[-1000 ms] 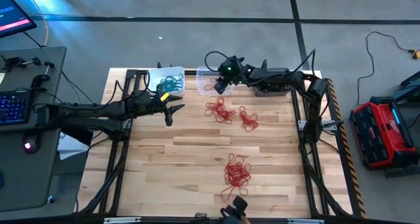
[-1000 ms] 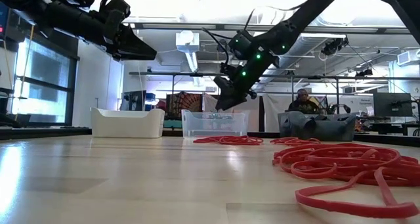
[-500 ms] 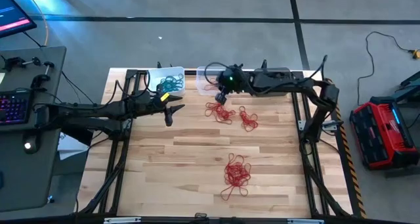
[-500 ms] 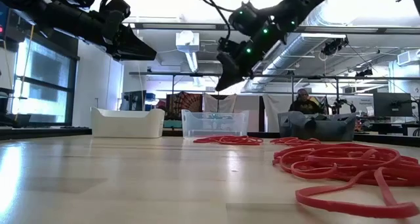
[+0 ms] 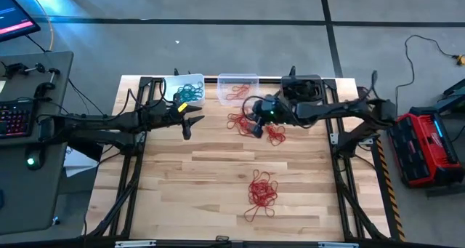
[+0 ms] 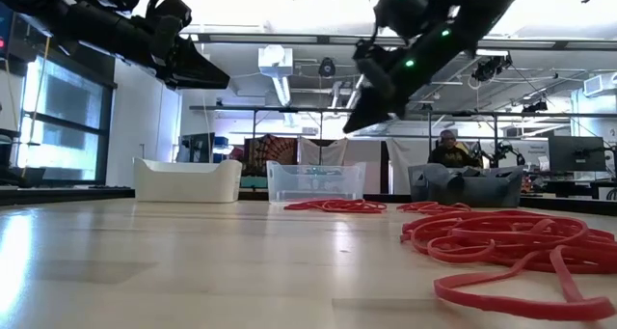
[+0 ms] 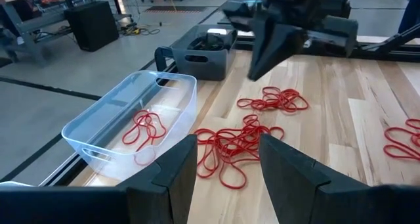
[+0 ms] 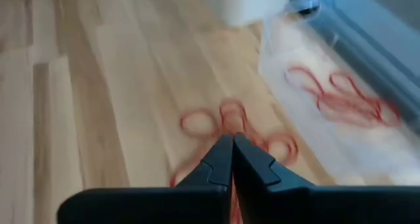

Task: Sort rubber bands into baskets
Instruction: Put the red rubber band into the transparent bin

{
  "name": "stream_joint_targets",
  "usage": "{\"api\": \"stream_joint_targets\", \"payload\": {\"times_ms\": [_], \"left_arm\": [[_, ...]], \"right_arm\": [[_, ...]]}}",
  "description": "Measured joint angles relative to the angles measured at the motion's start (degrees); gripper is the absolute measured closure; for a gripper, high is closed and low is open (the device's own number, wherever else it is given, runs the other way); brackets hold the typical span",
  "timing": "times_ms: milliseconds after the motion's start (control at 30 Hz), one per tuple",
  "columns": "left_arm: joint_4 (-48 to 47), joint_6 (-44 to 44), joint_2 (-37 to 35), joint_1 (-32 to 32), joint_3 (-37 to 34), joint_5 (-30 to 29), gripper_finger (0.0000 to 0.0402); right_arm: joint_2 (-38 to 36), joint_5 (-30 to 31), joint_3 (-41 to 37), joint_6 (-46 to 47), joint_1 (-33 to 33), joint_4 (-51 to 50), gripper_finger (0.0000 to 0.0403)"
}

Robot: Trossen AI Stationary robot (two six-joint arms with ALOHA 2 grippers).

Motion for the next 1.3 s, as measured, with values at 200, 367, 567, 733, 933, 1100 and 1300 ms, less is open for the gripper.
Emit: {"api": "stream_joint_targets", "payload": {"times_ms": [200, 367, 567, 733, 933, 1100, 1300], "left_arm": [[0.0, 0.4, 0.0, 0.0, 0.0, 0.0, 0.0245], [0.0, 0.4, 0.0, 0.0, 0.0, 0.0, 0.0245], [0.0, 0.3, 0.0, 0.0, 0.0, 0.0, 0.0245], [0.0, 0.2, 0.0, 0.0, 0.0, 0.0, 0.0245], [0.0, -0.1, 0.0, 0.0, 0.0, 0.0, 0.0245], [0.0, -0.2, 0.0, 0.0, 0.0, 0.0, 0.0245], [0.0, -0.2, 0.0, 0.0, 0.0, 0.0, 0.0245]], "right_arm": [[-3.1, 0.2, -1.3, 5.8, 0.7, -13.9, 0.0400], [-1.6, 0.8, -1.3, 10.5, -0.6, -19.3, 0.0387], [1.7, 3.4, -1.3, 14.2, -3.7, -20.0, 0.0330], [5.7, 3.4, -1.3, 16.8, -5.8, -20.3, 0.0281], [9.1, 3.4, -1.3, 17.4, -7.3, -20.1, 0.0256], [10.5, 2.8, -1.1, 17.3, -8.1, -19.3, 0.0262], [10.5, 2.6, -1.1, 16.5, -8.5, -19.2, 0.0310]]}}
